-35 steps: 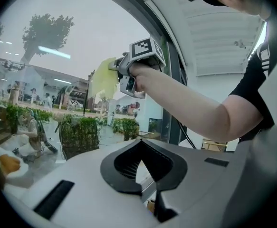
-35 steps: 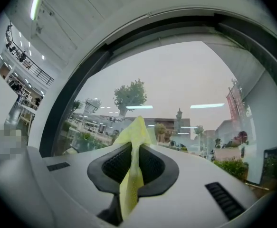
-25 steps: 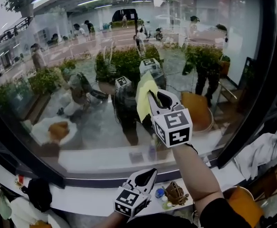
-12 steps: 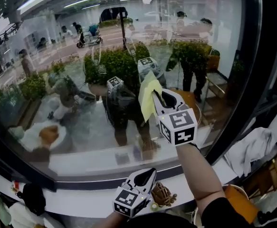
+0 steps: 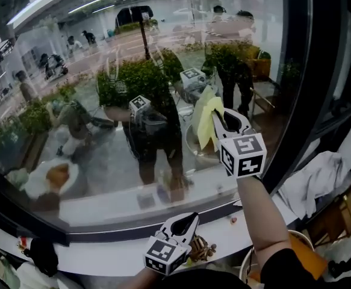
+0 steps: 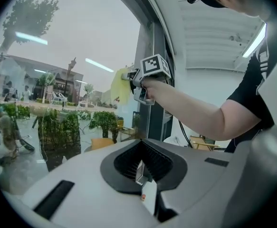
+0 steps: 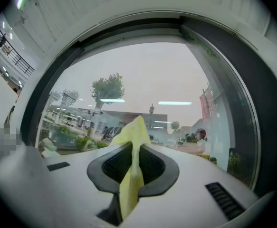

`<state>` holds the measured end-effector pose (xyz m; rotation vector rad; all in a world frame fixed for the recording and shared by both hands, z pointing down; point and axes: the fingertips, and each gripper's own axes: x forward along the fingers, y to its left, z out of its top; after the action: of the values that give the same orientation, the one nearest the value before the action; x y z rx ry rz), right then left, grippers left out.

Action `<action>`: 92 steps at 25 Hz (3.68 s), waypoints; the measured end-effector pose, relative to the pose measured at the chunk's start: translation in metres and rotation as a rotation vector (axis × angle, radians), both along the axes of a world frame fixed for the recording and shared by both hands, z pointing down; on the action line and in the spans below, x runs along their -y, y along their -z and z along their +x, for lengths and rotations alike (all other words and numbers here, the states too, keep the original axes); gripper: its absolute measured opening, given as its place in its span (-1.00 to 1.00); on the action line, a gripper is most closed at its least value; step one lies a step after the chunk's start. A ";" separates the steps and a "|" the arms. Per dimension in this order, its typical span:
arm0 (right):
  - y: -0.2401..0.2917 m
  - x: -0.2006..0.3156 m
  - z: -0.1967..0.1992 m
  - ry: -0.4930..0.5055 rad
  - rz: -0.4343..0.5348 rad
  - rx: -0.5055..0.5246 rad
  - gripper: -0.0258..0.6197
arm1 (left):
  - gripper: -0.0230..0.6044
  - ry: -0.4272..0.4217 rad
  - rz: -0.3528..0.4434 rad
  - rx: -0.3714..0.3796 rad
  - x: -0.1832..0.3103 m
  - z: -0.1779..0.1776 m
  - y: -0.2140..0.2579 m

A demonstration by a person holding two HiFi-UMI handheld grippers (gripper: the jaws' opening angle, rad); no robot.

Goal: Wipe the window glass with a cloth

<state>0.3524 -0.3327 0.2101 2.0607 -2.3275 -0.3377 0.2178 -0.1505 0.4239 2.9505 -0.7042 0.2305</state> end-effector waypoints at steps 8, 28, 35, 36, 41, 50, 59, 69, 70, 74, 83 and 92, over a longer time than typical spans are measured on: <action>-0.017 -0.006 0.118 -0.090 -0.024 0.026 -0.76 | -0.90 0.003 -0.013 0.003 -0.004 0.071 -0.006; -0.018 -0.010 0.144 -0.127 -0.001 0.053 -0.76 | -0.90 0.082 -0.034 0.027 -0.021 0.056 -0.012; -0.027 -0.021 0.128 -0.064 0.027 0.112 -0.76 | -0.90 0.150 -0.077 0.038 -0.040 0.024 -0.032; -0.032 -0.025 0.120 -0.049 0.025 0.115 -0.76 | -0.90 0.159 -0.079 0.041 -0.042 0.019 -0.034; -0.062 -0.054 0.052 0.036 0.003 0.154 -0.76 | -0.90 0.187 -0.072 0.038 -0.057 -0.020 -0.041; -0.109 -0.125 -0.083 0.114 -0.073 0.177 -0.76 | -0.90 0.229 -0.080 0.019 -0.095 -0.119 -0.045; -0.180 -0.230 -0.213 0.136 -0.178 0.224 -0.76 | -0.90 0.244 -0.099 -0.045 -0.153 -0.210 -0.053; -0.228 -0.332 -0.278 0.139 -0.274 0.217 -0.76 | -0.90 0.178 -0.129 -0.019 -0.223 -0.242 -0.074; -0.231 -0.338 -0.281 0.139 -0.280 0.216 -0.76 | -0.90 0.177 -0.136 -0.022 -0.227 -0.241 -0.075; -0.237 -0.356 -0.289 0.137 -0.284 0.194 -0.76 | -0.90 0.165 -0.148 0.001 -0.240 -0.240 -0.085; -0.230 -0.369 -0.293 0.163 -0.270 0.163 -0.76 | -0.90 0.196 -0.094 -0.019 -0.241 -0.239 -0.071; -0.230 -0.378 -0.305 0.195 -0.270 0.170 -0.76 | -0.90 0.207 -0.080 -0.012 -0.252 -0.244 -0.070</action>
<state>0.0474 0.0454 0.4405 1.8079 -2.5100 0.1513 -0.0263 0.1012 0.4939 2.7752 -0.9662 0.2176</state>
